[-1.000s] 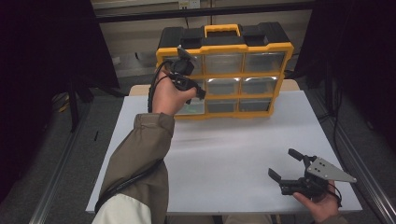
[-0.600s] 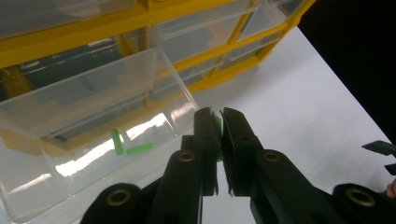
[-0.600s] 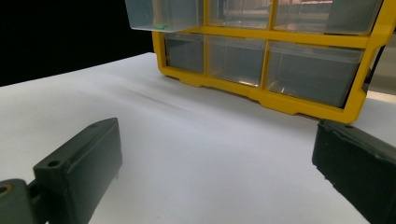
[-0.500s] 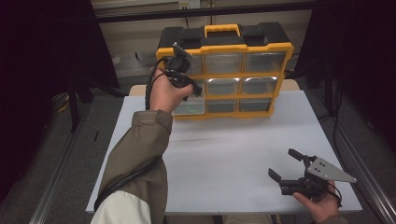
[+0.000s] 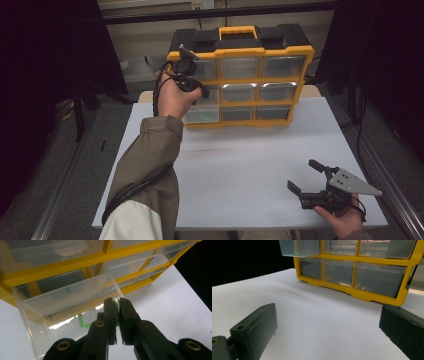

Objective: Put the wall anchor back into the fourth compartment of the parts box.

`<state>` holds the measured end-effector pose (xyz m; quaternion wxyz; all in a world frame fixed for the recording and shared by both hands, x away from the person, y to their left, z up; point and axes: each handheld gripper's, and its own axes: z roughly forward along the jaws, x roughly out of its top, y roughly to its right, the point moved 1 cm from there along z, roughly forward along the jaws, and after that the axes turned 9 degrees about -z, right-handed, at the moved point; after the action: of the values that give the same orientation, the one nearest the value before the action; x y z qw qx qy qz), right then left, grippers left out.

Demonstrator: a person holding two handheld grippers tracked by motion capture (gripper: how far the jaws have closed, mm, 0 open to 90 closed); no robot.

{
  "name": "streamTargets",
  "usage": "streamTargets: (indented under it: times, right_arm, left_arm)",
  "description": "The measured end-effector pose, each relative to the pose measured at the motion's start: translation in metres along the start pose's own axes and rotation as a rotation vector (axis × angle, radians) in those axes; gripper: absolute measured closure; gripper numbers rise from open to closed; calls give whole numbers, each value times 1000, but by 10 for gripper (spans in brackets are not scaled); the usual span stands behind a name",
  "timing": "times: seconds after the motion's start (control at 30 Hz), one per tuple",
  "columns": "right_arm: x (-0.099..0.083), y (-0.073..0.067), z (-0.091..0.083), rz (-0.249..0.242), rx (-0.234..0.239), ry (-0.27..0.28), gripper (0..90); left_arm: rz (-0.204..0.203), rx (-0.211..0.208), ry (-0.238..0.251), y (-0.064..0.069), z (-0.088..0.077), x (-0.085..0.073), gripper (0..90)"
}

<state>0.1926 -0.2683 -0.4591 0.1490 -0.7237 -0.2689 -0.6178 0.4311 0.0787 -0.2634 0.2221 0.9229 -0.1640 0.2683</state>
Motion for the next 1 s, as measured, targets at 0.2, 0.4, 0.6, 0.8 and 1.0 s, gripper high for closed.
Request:
streamTargets:
  times: [0.2,0.4,0.6,0.8,1.0]
  right_arm:
    - [0,0,0,0,0,0,16]
    - [0,0,0,0,-2,-1,15]
    - [0,0,0,1,1,0,15]
    - [0,0,0,2,1,1,16]
    - [0,0,0,3,3,3,15]
  left_arm:
    - [-10,14,14,-5,3,0,850]
    - [-29,23,31,-10,6,-1,850]
    - [-28,50,46,-13,9,-1,849]
    - [-41,65,49,-18,14,-2,850]
    - [-37,81,42,-23,18,-3,849]
